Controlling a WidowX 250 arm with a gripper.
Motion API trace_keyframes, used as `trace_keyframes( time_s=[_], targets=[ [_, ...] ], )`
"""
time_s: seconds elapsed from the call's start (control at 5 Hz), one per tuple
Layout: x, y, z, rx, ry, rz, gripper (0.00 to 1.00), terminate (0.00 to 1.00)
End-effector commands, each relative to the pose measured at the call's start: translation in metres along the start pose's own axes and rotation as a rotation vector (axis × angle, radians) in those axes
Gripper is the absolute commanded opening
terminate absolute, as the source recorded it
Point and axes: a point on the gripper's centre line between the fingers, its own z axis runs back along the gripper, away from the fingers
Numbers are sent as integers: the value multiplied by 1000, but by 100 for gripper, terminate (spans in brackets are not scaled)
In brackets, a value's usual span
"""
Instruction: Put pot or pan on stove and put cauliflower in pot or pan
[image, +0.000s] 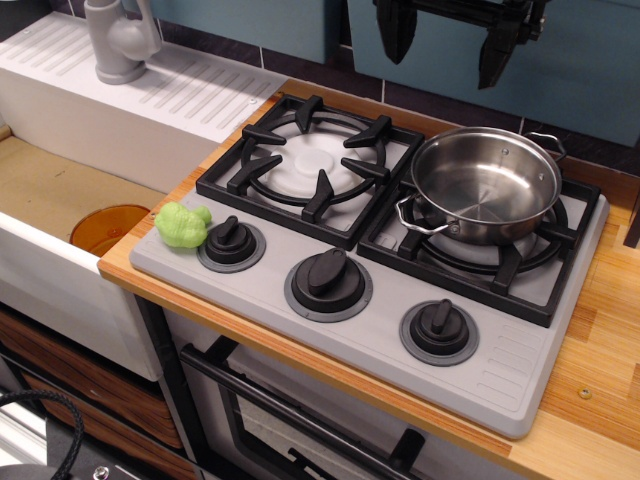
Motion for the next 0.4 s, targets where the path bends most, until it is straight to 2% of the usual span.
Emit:
trace_keyframes(
  time_s=[0.0,0.2],
  targets=[
    [0,0,0,0,0,0,100,0],
    [2,-4,-17,-33,-40,22,100,0]
  ],
)
